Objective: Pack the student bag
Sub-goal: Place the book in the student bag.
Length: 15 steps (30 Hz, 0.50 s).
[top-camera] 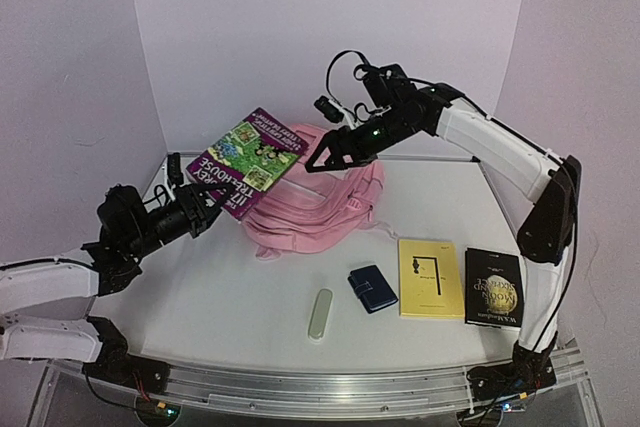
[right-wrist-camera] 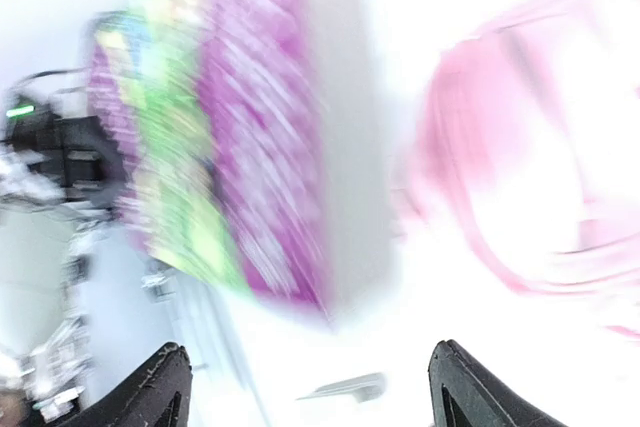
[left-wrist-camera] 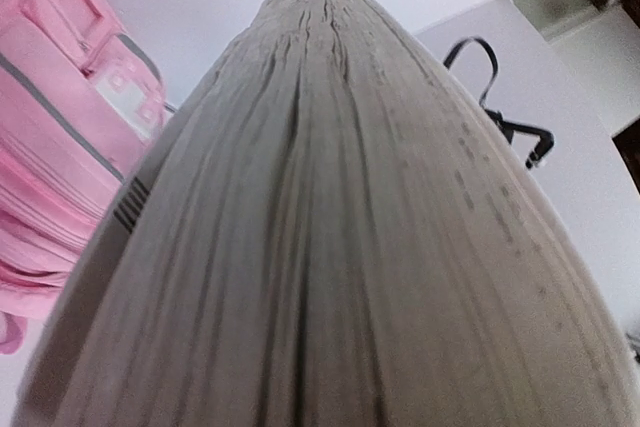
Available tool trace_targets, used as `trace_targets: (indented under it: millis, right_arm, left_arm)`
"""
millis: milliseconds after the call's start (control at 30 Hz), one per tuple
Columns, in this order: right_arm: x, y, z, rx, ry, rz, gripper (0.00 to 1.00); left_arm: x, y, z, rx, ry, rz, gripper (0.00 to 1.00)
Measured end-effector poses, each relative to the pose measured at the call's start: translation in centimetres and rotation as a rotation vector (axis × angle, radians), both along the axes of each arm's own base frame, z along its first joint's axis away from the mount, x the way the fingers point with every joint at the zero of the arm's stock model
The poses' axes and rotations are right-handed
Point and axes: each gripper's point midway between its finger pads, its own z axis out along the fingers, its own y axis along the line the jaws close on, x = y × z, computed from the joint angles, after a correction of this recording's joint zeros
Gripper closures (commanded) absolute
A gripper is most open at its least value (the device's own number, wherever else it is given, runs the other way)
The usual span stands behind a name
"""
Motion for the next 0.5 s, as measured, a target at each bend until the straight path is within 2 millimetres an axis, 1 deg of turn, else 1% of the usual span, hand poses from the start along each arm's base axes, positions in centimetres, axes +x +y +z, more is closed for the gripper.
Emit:
trace_targets:
  millis: [133,233,300,367,500]
  right_arm:
    - [3.1,-0.1,-2.3,-0.123,-0.151,-0.073,0.24]
    - [4.6,0.6,-4.4,-0.234,-0.262,-0.093,0.30]
    - [5.1,1.7,-6.0,-0.298,-0.327,-0.088,0.32]
    - [5.2,3.0,-7.6,-0.360,-0.390,-0.069,0.34]
    - [4.8,5.8,-11.0,-0.468,-0.496,-0.019,0.38]
  left_arm:
    - [0.7,3.8,0.4,0.004,0.052,0.201,1.00]
    - [1.0,6.5,-0.1,0.018,0.095,0.338,1.00]
    - [1.1,8.1,-0.9,0.033,0.135,0.413,1.00]
    - [1.1,9.2,-1.7,0.052,0.167,0.464,1.00]
    - [0.7,11.2,-3.1,0.090,0.224,0.550,1.00]
